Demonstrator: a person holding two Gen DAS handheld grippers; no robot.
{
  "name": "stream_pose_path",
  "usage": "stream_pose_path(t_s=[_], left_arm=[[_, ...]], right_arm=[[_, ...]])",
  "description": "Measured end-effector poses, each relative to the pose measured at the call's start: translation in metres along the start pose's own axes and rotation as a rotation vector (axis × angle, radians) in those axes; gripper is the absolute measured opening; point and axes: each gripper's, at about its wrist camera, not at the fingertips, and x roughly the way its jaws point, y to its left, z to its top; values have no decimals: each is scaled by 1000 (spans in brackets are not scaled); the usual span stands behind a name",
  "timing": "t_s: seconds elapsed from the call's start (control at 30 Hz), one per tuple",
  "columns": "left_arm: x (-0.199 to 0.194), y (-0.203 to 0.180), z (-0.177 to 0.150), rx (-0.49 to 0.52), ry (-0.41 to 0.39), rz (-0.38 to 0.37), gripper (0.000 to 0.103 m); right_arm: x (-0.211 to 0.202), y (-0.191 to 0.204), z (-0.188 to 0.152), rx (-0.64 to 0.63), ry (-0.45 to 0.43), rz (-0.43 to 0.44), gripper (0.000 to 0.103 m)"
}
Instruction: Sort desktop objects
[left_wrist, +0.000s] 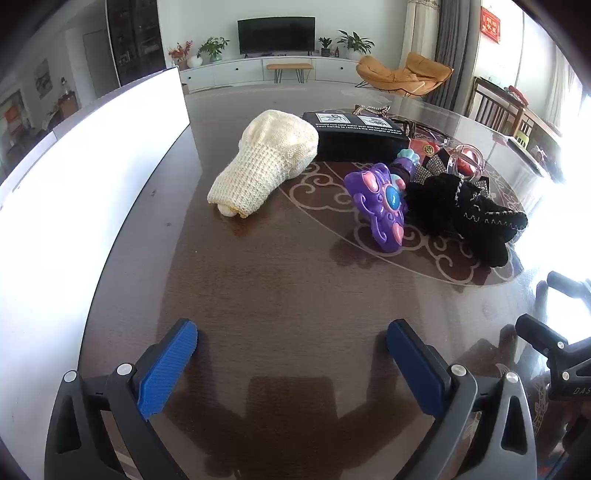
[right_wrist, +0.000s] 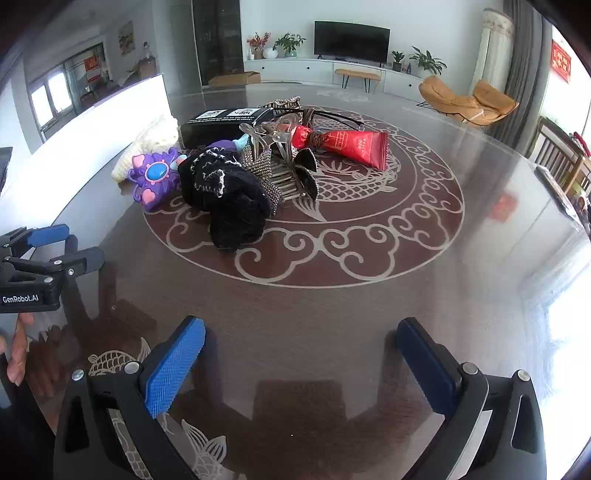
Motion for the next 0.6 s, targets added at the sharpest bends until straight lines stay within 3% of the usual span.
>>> stream_pose_path(t_s=[0.6], left_arm=[[2, 0, 2, 22, -10, -16, 103]], right_arm=[[-2, 1, -4, 12, -8, -5, 103]])
